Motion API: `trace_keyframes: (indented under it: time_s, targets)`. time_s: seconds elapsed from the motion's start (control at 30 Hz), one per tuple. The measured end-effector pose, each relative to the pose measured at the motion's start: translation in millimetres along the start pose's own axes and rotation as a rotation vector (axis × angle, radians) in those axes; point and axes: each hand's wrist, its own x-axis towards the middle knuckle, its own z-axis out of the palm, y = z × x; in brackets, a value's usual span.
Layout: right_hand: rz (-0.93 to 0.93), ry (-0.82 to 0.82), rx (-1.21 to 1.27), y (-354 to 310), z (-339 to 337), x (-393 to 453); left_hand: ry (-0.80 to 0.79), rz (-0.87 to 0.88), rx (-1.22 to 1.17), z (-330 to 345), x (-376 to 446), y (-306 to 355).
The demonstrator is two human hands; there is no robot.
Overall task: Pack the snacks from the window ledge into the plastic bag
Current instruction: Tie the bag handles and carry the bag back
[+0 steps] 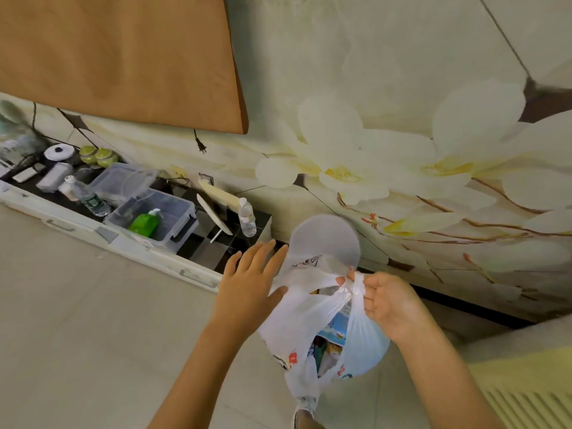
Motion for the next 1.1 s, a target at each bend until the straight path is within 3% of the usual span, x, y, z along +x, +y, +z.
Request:
trace_keyframes:
  time_s: [0.3, 0.4, 0.57, 0.8, 1.1]
  targets:
    - [0.109, 0.175, 0.034, -56.8, 16.9, 128.6, -0.141, -0.037, -0.053, 56.6, 126.9, -35.2]
    - [0.114, 0.284, -0.013, -63.4, 18.4, 170.6, -0.137, -0.013, -0.052, 77.7, 164.2, -50.8]
    - [0.280, 0.388, 0.005, -66.6, 26.3, 227.4, -0.108, 0.057, -0.048, 115.3, 215.4, -72.5]
    - [0.290, 0.401, -0.122, -63.3, 33.0, 267.4, -0.136, 0.123, -0.051, 147.4, 262.2, -80.3]
    - [0.288, 0.293, -0.135, -58.6, 43.7, 303.3, -0.155, 0.155, -0.096, 167.7, 277.1, -72.9]
